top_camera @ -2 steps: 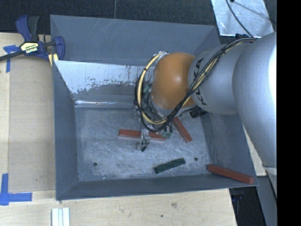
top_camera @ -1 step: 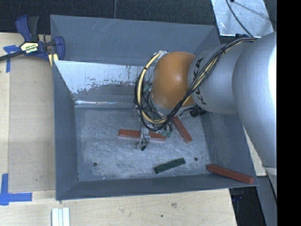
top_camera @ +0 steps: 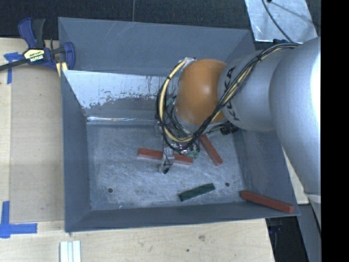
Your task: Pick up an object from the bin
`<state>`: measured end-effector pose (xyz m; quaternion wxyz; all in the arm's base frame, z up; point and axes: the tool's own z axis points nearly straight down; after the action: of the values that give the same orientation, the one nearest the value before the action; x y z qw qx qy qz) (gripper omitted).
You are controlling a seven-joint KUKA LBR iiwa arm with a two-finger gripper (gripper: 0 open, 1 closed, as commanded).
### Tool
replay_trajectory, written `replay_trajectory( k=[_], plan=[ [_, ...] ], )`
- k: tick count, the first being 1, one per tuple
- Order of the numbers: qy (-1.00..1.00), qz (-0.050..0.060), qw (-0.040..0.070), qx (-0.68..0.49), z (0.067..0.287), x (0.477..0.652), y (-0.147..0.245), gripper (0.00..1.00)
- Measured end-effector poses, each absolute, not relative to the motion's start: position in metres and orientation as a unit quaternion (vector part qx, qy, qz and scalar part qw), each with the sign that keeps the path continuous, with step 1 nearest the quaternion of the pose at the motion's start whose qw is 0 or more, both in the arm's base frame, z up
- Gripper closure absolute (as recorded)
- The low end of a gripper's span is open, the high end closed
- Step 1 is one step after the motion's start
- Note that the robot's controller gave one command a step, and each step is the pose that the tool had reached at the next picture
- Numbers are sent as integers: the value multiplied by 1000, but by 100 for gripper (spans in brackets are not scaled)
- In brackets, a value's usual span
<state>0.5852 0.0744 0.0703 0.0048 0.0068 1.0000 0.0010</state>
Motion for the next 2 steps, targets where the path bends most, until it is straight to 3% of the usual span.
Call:
replay_trajectory(
  k=[2],
  plan=[
    [1000, 1, 6, 9, 72, 589, 74, 0]
  ],
)
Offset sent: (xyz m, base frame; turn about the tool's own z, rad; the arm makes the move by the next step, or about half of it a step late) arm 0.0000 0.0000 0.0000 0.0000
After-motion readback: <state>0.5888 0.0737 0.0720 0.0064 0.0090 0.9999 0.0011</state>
